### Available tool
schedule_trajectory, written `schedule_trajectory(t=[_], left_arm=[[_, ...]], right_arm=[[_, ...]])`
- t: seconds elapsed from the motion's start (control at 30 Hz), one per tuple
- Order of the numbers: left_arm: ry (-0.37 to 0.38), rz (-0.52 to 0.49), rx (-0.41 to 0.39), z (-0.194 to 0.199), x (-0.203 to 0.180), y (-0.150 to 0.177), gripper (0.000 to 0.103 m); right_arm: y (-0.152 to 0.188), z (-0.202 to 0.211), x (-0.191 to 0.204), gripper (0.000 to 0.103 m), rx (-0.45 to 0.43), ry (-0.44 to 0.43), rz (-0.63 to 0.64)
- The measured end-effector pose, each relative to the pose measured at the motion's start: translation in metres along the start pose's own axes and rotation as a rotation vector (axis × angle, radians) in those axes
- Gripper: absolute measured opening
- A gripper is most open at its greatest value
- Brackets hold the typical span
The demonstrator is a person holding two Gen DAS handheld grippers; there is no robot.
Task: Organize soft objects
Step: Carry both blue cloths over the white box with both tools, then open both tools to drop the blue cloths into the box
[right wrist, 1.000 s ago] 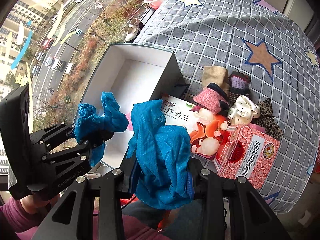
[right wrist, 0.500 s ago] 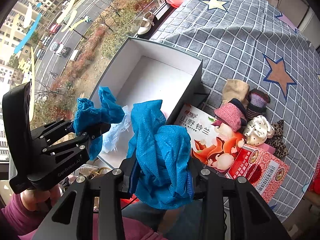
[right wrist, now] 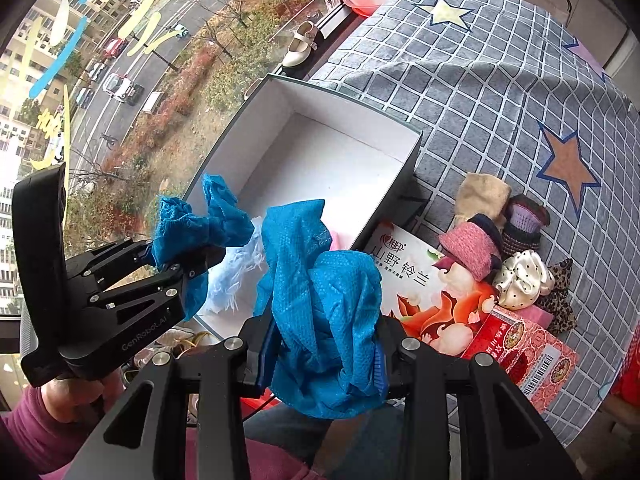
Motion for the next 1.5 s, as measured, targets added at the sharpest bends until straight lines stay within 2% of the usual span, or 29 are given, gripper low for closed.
schedule_trajectory(t=[0.87, 1.5], left_arm=[[-0.03, 0.03, 0.028, -0.018, 0.026, -0.019, 0.032], [-0.042, 0.017, 0.06, -0.036, 0.029, -0.035, 0.032]], right_arm=[[-0.034, -0.022, 0.014, 0.039, 0.03, 0.023, 0.058], [-0.061, -0.047, 0.019, 0.039, 0.055, 0.03, 0.056]])
Point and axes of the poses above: each gripper's, at about its wrist camera, not at the fingertips, and z roughly against the way its jaws point, x to its left, y to its underside, the point moved 8 cm from there along -z, roughly the way its jaws point, and after that the axes turned 4 degrees about -z, right-handed, at the moved point
